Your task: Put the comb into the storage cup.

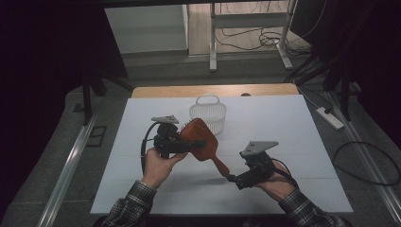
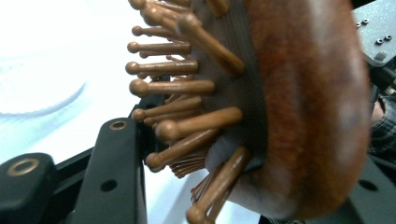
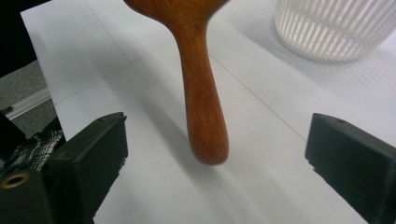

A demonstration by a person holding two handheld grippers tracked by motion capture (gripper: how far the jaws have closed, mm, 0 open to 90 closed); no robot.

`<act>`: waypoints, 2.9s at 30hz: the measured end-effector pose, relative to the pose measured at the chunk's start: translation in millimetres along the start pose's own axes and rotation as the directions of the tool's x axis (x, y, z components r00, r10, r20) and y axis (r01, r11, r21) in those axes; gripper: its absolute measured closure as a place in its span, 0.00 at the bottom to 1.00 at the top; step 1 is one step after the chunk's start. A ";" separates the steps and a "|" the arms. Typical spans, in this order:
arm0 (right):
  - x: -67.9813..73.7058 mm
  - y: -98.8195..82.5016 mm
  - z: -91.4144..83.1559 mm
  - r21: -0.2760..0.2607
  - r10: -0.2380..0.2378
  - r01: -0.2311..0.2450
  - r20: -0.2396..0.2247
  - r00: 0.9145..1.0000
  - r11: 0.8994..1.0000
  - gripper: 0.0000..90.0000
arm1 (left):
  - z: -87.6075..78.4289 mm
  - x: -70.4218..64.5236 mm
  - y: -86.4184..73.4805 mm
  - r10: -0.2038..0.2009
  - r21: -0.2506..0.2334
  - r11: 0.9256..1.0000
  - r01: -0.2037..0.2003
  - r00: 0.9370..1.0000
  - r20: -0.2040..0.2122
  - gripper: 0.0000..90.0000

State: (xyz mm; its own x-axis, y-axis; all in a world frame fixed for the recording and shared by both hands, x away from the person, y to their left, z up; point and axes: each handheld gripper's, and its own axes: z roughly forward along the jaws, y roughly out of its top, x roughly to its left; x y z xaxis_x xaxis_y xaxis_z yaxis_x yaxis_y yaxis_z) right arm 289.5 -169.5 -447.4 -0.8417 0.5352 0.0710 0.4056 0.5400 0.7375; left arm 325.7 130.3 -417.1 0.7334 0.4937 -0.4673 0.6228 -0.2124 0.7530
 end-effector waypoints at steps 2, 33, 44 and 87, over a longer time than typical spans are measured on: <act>-1.7 -1.5 -0.2 0.011 0.002 -0.002 0.000 1.000 1.000 0.02 | -0.7 -0.3 0.1 0.005 0.003 1.000 -0.005 1.000 -0.012 0.57; -18.7 -25.1 -27.3 0.055 0.024 -0.027 0.053 0.998 0.998 0.00 | -25.1 13.1 6.4 0.006 -0.023 1.000 -0.009 0.993 -0.119 0.57; -21.9 -36.5 -41.6 0.050 0.047 -0.051 0.069 0.997 0.997 0.00 | -35.5 20.9 12.5 -0.011 -0.046 0.999 0.005 0.992 -0.126 0.57; -33.4 -78.6 -94.2 0.003 0.166 -0.170 0.194 0.967 0.985 0.00 | -59.1 42.5 47.6 -0.070 -0.112 0.992 0.054 0.987 -0.143 0.57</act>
State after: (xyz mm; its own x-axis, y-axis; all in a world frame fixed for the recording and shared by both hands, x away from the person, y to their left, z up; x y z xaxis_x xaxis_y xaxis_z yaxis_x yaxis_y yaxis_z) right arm 252.2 -291.0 -444.5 -0.6773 0.7332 0.0605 0.5436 0.4433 0.7127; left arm 370.4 190.9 -373.8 0.6412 0.6232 -0.4477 0.6273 -0.0895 0.7737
